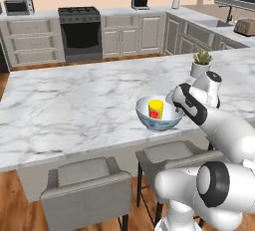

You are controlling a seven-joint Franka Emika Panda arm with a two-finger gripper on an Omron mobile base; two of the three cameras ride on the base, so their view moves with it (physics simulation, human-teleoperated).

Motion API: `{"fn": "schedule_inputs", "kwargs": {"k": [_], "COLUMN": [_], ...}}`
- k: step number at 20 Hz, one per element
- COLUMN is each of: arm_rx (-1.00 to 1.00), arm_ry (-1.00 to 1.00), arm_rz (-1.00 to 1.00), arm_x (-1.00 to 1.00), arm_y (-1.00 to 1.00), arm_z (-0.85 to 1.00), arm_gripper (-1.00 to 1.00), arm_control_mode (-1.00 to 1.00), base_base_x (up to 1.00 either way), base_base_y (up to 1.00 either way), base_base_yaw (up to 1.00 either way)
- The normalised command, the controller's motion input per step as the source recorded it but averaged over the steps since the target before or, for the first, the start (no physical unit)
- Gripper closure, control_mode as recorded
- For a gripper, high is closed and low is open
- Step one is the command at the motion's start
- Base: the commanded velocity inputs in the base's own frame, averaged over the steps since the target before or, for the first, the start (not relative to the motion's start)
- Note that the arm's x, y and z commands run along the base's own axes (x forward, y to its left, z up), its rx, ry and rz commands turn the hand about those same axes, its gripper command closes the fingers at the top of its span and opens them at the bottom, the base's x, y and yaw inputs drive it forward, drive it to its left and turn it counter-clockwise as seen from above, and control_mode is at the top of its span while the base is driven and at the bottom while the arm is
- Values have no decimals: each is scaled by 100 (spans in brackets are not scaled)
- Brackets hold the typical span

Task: Place the cup inside the bowl on the dining table and move the bowl to any counter.

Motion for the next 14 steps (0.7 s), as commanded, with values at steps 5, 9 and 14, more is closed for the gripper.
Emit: {"fn": "schedule_inputs", "kwargs": {"k": [5, 9, 14], "arm_rx": [0, 0, 0], "arm_ry": [0, 0, 0], "arm_rz": [0, 0, 0], "arm_x": [0, 0, 0], "arm_y": [0, 0, 0], "arm_z": [0, 0, 0], "arm_gripper": [100, 100, 100], "arm_control_mode": [100, 100, 100], "base_base_x": [0, 4, 18], "base_base_y": [93, 100, 100], "base_base_yaw": [-3, -3, -4]}}
